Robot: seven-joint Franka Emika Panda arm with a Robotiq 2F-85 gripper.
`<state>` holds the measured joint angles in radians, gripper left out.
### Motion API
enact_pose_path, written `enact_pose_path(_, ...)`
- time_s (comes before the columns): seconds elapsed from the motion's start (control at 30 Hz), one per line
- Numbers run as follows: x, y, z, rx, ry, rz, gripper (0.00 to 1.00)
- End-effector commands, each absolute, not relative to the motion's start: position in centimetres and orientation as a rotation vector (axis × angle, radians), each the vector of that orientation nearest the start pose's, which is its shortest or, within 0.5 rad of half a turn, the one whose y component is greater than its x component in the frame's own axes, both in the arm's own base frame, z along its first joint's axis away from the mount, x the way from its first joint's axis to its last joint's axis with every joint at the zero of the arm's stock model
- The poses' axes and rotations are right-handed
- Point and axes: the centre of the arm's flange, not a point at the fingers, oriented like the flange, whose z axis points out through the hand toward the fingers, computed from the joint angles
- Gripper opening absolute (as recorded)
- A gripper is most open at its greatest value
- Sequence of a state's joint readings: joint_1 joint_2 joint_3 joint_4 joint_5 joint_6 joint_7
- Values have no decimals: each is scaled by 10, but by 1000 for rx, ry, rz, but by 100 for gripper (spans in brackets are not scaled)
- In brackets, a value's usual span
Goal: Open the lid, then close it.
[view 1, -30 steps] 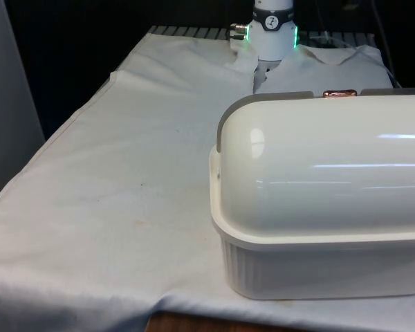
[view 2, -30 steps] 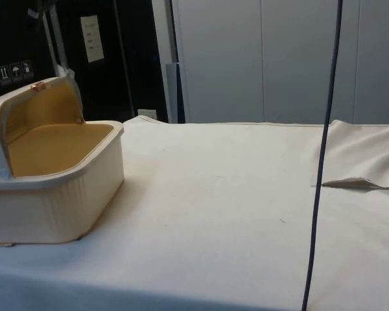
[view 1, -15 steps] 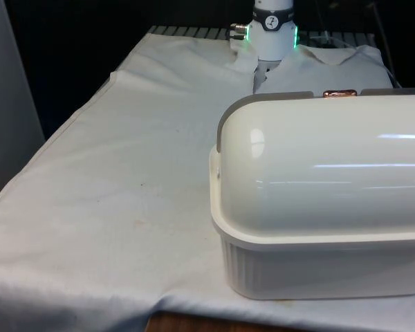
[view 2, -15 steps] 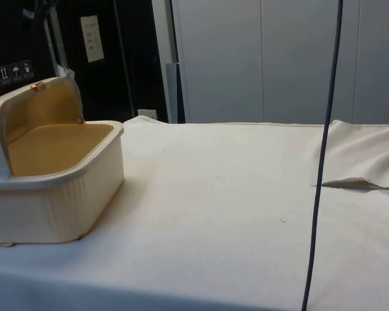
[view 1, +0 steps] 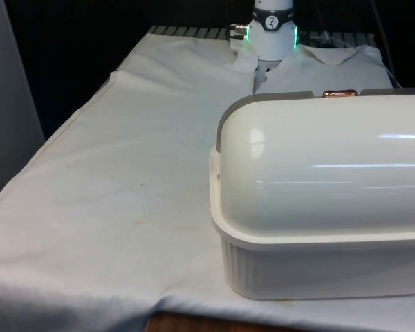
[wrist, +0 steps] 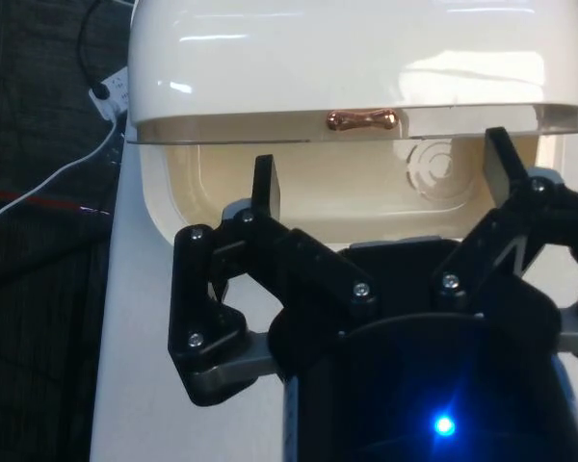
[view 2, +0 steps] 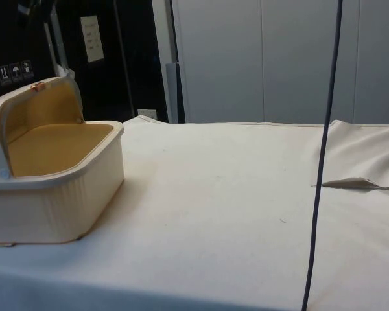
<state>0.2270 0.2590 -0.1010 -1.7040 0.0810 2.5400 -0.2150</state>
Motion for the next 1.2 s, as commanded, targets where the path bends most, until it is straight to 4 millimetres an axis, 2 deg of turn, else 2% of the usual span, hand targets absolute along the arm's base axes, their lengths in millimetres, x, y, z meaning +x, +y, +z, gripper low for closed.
enact_pose_path(0.0, 675, 91, 505, -2963, -444, -895, 100)
enact_pose_path(0.33, 680, 92, 503, -2962, -445, -911, 100)
enact_pose_path(0.63, 700, 92, 497, -2958, -417, -932, 100)
enact_pose_path(0.67, 697, 92, 499, -2962, -425, -932, 100)
enact_pose_path(1.17, 726, 91, 460, -2970, -359, -897, 100)
